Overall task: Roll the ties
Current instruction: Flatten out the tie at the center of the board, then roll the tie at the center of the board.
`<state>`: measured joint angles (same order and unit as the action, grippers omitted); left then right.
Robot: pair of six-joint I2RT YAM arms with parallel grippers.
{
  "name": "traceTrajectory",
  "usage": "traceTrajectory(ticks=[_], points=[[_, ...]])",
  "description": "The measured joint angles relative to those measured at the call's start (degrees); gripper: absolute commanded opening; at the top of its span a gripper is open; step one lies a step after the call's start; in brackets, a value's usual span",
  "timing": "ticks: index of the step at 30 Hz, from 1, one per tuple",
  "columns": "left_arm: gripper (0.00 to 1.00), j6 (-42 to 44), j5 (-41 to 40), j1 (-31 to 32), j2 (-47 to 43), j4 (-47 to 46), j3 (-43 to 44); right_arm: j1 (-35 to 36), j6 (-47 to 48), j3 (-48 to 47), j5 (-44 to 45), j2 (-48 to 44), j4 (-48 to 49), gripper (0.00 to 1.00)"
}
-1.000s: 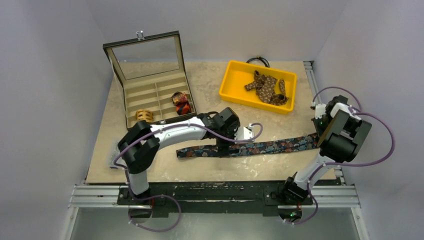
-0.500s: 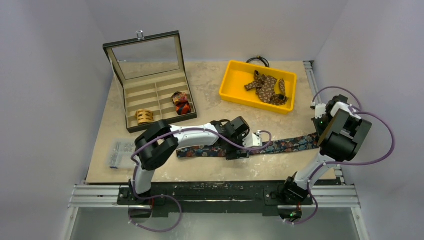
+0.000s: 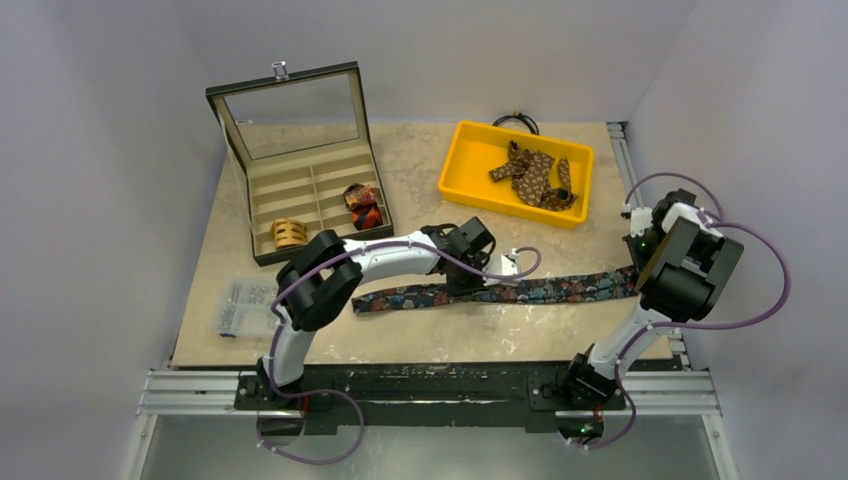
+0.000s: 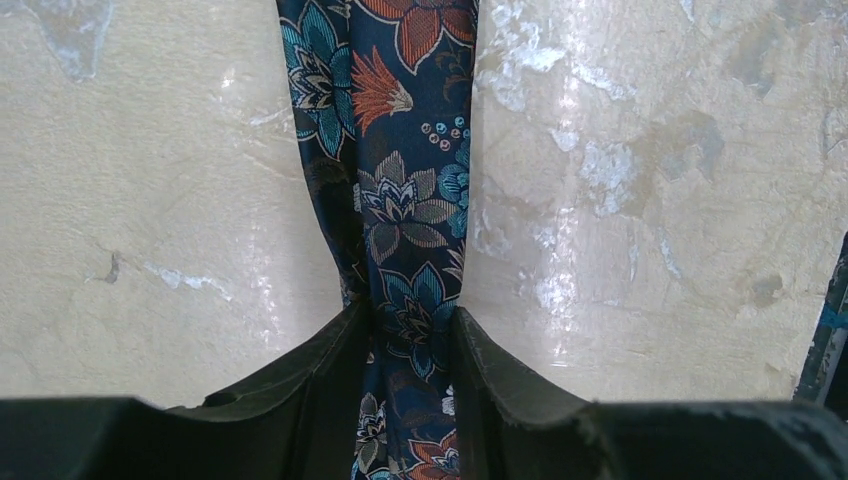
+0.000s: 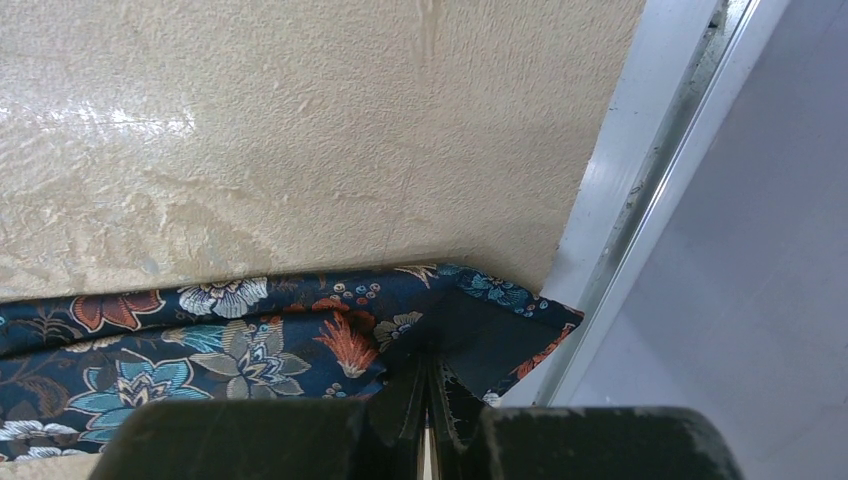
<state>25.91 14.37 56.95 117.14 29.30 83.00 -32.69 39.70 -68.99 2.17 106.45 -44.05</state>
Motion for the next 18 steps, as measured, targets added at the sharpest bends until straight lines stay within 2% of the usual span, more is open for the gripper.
traceTrajectory(ticks=[4,5,8,10,11,13,18], points=[[0.36,-0.04,3.45,-2.21,0.31,2.05,0.81,0.0,0.0,0.0,0.13,0.0,0.04,0.01],[0.39,-0.02,4.37,-2.71,0.48,2.78,1.14,0.0,0.0,0.0,0.13,0.0,0.04,0.01],[0.72,0.09,7.52,-3.82,1.18,4.83,2.49,0.0,-0.02,0.0,0.13,0.0,0.04,0.02],[0.83,0.24,8.5,-4.15,1.18,5.49,2.69,0.0,-0.02,0.0,0.11,0.02,0.04,0.01],[0.93,0.17,8.9,-4.28,1.01,5.46,2.58,0.0,-0.04,0.0,0.11,0.02,0.04,0.01],[0.97,0.48,8.9,-4.28,0.07,4.83,1.36,-0.02,-0.04,-0.07,0.09,0.07,0.0,0.01],[1.0,2.27,6.34,-4.35,-3.52,4.15,-3.21,-0.02,-0.04,-0.11,0.07,0.09,-0.04,0.01]])
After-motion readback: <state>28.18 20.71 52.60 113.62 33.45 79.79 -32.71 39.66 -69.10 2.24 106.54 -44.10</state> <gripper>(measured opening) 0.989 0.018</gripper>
